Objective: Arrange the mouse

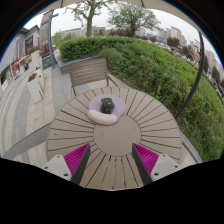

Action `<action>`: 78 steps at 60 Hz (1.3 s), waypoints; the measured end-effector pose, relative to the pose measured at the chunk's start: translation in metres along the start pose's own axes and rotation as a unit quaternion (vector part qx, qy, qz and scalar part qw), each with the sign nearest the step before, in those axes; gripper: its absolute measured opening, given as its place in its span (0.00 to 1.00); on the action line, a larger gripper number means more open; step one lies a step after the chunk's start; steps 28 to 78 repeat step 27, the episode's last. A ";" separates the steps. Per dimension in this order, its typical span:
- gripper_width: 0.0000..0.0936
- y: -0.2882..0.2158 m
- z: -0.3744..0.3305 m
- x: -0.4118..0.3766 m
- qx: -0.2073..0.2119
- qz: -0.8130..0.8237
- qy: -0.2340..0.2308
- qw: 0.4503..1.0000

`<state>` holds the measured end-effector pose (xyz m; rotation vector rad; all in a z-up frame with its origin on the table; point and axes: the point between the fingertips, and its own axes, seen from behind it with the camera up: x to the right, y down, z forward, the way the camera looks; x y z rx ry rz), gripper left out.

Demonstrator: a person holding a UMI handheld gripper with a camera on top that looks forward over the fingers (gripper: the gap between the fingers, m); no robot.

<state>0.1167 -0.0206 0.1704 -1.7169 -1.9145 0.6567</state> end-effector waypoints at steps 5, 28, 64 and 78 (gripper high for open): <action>0.91 0.032 -0.010 0.004 -0.020 -0.002 -0.011 1.000; 0.92 0.068 -0.032 0.052 -0.024 -0.009 -0.023 0.999; 0.92 0.068 -0.032 0.052 -0.024 -0.009 -0.023 0.999; 0.92 0.068 -0.032 0.052 -0.024 -0.009 -0.023 0.999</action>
